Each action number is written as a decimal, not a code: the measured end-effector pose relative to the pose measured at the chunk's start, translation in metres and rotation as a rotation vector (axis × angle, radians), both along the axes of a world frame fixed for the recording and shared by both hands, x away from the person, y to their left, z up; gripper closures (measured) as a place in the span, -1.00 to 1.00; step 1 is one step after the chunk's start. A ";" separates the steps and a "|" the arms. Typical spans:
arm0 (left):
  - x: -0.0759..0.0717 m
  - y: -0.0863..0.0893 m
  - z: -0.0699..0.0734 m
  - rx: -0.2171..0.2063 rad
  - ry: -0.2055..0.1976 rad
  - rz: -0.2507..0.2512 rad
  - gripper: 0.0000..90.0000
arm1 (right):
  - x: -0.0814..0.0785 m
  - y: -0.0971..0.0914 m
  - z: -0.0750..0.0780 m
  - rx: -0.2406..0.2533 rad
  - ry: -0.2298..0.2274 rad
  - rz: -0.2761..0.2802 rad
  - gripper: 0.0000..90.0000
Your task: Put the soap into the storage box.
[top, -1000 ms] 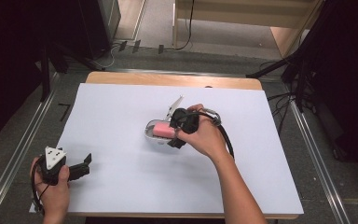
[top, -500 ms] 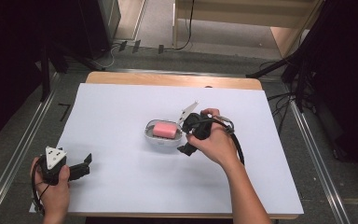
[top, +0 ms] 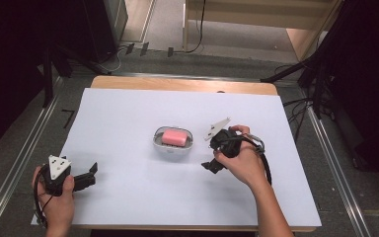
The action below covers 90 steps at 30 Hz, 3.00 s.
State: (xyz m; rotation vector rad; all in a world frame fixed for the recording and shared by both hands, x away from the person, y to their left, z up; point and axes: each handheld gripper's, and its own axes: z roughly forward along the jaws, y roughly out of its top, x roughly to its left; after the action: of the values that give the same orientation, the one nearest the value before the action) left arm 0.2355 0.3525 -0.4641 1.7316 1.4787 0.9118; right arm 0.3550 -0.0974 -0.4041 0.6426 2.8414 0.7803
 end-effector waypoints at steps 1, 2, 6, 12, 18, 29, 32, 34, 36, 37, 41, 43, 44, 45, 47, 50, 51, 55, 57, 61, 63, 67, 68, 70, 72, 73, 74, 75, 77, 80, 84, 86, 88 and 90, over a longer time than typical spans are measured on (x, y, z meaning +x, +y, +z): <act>0.000 0.000 0.000 0.002 0.000 -0.001 -1.00 | -0.001 -0.004 -0.003 0.006 0.005 -0.007 -1.00; 0.000 -0.001 0.000 0.005 -0.001 -0.001 -1.00 | -0.002 -0.007 -0.004 0.008 0.004 -0.011 -1.00; 0.000 -0.001 0.000 0.009 -0.004 -0.001 -1.00 | -0.006 -0.019 -0.011 0.018 0.009 -0.033 -1.00; -0.001 -0.001 0.000 0.017 -0.003 -0.003 -1.00 | -0.011 -0.037 -0.020 0.031 0.014 -0.062 -1.00; -0.001 -0.002 0.000 0.019 -0.007 -0.001 -1.00 | -0.018 -0.052 -0.028 0.054 0.015 -0.092 -1.00; -0.001 -0.003 0.000 0.025 -0.007 -0.003 -1.00 | -0.028 -0.080 -0.043 0.084 0.004 -0.148 -1.00; -0.001 -0.003 0.000 0.027 -0.008 -0.003 -1.00 | -0.030 -0.085 -0.045 0.094 -0.011 -0.156 -1.00; -0.001 -0.003 0.000 0.026 -0.007 -0.003 -1.00 | -0.032 -0.090 -0.045 0.103 -0.014 -0.171 -1.00; -0.001 -0.003 0.000 0.026 -0.008 -0.003 -1.00 | -0.033 -0.093 -0.046 0.108 -0.022 -0.178 -1.00; -0.001 -0.003 0.000 0.026 -0.009 -0.003 -1.00 | -0.034 -0.096 -0.046 0.113 -0.024 -0.182 -1.00; -0.001 -0.003 0.000 0.027 -0.008 -0.003 -1.00 | -0.037 -0.102 -0.048 0.125 -0.025 -0.196 -1.00; -0.001 -0.003 0.000 0.027 -0.008 -0.003 -1.00 | -0.038 -0.104 -0.049 0.124 -0.030 -0.201 -1.00; -0.001 -0.003 0.000 0.027 -0.008 -0.003 -1.00 | -0.039 -0.105 -0.049 0.123 -0.032 -0.204 -1.00; -0.001 -0.003 0.000 0.027 -0.008 -0.003 -1.00 | -0.040 -0.107 -0.050 0.125 -0.038 -0.207 -1.00; -0.001 -0.003 0.000 0.027 -0.008 -0.001 -1.00 | -0.041 -0.110 -0.052 0.128 -0.043 -0.214 -1.00; -0.001 -0.003 0.000 0.027 -0.008 -0.003 -1.00 | -0.044 -0.116 -0.055 0.135 -0.050 -0.226 -1.00; -0.001 -0.003 0.000 0.027 -0.008 -0.002 -1.00 | -0.045 -0.118 -0.056 0.139 -0.050 -0.234 -1.00; -0.001 -0.003 0.000 0.028 -0.008 -0.002 -1.00 | -0.050 -0.125 -0.061 0.154 -0.047 -0.250 -1.00; -0.001 -0.004 0.000 0.030 -0.008 0.000 -1.00 | -0.052 -0.128 -0.063 0.156 -0.051 -0.258 -1.00; -0.001 -0.004 0.000 0.032 -0.009 -0.001 -1.00 | -0.056 -0.135 -0.066 0.173 -0.056 -0.277 -1.00; -0.001 -0.004 0.000 0.032 -0.009 0.000 -1.00 | -0.057 -0.139 -0.067 0.178 -0.059 -0.283 -1.00; -0.001 -0.004 0.000 0.031 -0.008 0.001 -1.00 | -0.061 -0.146 -0.070 0.191 -0.065 -0.305 -1.00; -0.001 -0.004 0.000 0.032 -0.008 -0.001 -1.00 | -0.061 -0.148 -0.070 0.195 -0.063 -0.306 -1.00; -0.001 -0.004 0.000 0.032 -0.008 0.000 -1.00 | -0.063 -0.151 -0.071 0.202 -0.061 -0.315 -1.00; -0.001 -0.004 0.000 0.032 -0.008 -0.001 -1.00 | -0.065 -0.155 -0.073 0.212 -0.063 -0.324 -1.00; -0.001 -0.004 0.000 0.032 -0.008 -0.001 -1.00 | -0.065 -0.156 -0.073 0.211 -0.065 -0.327 -1.00; -0.001 -0.004 0.000 0.032 -0.008 -0.001 -1.00 | -0.066 -0.158 -0.074 0.216 -0.067 -0.330 -1.00; -0.001 -0.004 0.000 0.032 -0.008 -0.001 -1.00 | -0.067 -0.160 -0.074 0.218 -0.067 -0.334 -1.00; -0.001 -0.004 0.000 0.032 -0.008 -0.001 -1.00 | -0.069 -0.162 -0.076 0.224 -0.062 -0.350 -1.00; -0.001 -0.004 0.000 0.033 -0.007 0.000 -1.00 | -0.072 -0.168 -0.078 0.236 -0.069 -0.356 -1.00; -0.001 -0.004 0.000 0.033 -0.007 0.000 -1.00 | -0.075 -0.175 -0.080 0.259 -0.075 -0.381 -1.00; -0.001 -0.004 0.000 0.032 -0.007 0.000 -1.00 | -0.078 -0.180 -0.082 0.269 -0.077 -0.397 -1.00; -0.001 -0.004 0.000 0.031 -0.008 0.000 -1.00 | -0.081 -0.186 -0.084 0.282 -0.083 -0.415 -1.00; -0.001 -0.004 0.000 0.030 -0.008 0.001 -1.00 | -0.083 -0.191 -0.086 0.299 -0.084 -0.434 -1.00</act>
State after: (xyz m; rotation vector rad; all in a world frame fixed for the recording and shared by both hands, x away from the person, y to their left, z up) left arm 0.2348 0.3489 -0.4645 1.7472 1.4682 0.9450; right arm 0.2721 -0.2884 -0.4897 1.1816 2.3940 1.1174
